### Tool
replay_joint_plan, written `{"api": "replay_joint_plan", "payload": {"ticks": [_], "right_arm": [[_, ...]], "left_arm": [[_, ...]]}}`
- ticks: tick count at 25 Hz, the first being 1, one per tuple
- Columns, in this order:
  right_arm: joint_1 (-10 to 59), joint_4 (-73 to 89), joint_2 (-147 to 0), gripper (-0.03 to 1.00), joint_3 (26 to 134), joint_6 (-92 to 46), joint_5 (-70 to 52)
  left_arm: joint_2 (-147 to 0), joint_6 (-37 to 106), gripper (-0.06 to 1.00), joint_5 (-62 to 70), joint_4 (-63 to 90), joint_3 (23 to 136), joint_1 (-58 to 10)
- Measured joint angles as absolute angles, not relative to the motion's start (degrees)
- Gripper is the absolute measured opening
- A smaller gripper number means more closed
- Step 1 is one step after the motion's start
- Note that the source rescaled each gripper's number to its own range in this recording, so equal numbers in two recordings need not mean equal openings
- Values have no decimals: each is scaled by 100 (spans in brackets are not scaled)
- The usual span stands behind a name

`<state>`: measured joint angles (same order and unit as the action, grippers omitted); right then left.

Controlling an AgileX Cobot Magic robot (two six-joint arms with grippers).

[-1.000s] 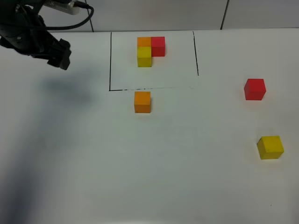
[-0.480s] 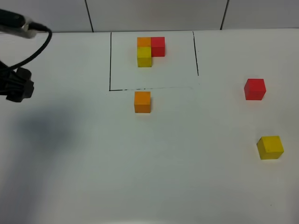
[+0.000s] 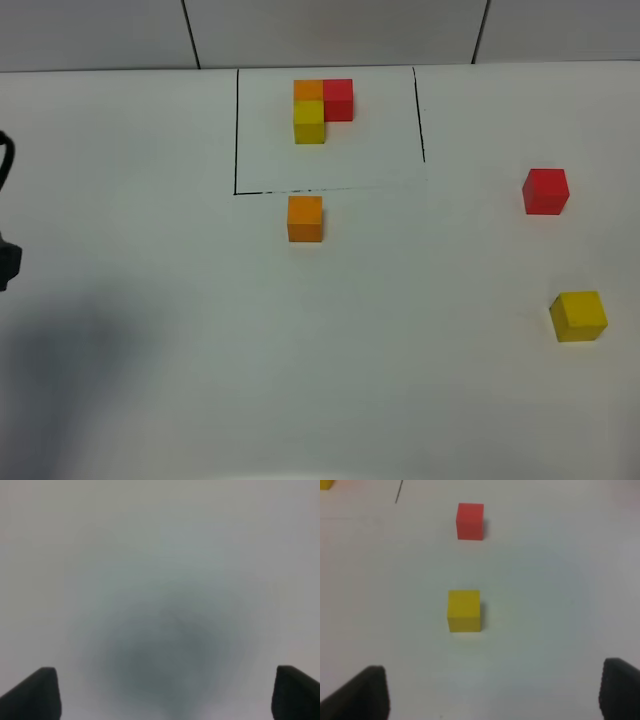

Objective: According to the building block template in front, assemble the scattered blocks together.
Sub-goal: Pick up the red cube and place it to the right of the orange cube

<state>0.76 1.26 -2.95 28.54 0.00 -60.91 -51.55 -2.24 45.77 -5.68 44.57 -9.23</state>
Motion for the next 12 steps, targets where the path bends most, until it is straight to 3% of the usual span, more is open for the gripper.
{"api": "replay_joint_plan", "payload": {"ticks": [12], "right_arm": [[76,133,-295,72,2854,0,-6091]], "left_arm": [[-2887,-267,90,5124,-110,3779,-923]]}}
